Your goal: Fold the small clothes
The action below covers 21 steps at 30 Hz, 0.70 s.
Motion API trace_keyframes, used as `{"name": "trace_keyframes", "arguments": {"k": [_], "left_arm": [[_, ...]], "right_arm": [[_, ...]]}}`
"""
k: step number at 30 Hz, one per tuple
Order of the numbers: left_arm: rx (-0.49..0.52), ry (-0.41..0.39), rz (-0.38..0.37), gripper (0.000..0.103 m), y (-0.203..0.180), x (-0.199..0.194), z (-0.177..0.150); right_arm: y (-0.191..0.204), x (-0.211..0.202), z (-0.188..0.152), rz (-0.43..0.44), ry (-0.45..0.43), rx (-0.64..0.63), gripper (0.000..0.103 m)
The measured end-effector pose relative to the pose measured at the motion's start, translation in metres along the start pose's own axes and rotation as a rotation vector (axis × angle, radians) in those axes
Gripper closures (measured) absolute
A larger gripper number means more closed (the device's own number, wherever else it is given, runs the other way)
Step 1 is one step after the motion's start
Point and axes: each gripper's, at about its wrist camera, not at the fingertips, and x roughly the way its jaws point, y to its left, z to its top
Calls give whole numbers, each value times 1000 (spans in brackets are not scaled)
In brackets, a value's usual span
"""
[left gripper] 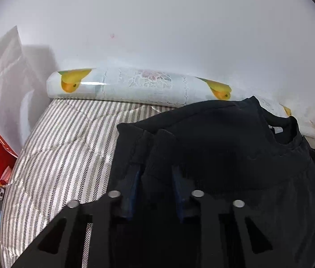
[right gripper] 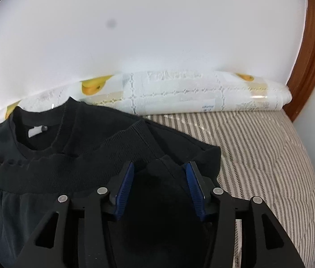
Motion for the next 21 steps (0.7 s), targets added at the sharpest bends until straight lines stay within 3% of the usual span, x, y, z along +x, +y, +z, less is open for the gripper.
{"name": "trace_keyframes", "arguments": {"k": [3, 5, 7, 9, 11, 15, 21], "left_arm": [[17, -34, 16, 89, -4, -6, -2], [30, -65, 29, 91, -9, -13, -3], [23, -99, 31, 92, -8, -18, -2], [4, -113, 26, 92, -4, -20, 0], [-5, -77, 18, 92, -1, -12, 1], [-9, -48, 12, 91, 0, -7, 1], [-15, -13, 20, 85, 2, 0, 0]], "right_arm": [[-3, 2, 0, 20, 6, 14, 54], [-5, 1, -1, 30, -4, 21, 60], [-5, -2, -3, 30, -21, 18, 86], [-6, -12, -5, 59, -68, 18, 93], [-14, -22, -5, 62, -121, 45, 95], [-18, -5, -4, -4, -35, 63, 96], [-16, -6, -5, -22, -31, 58, 88]]}}
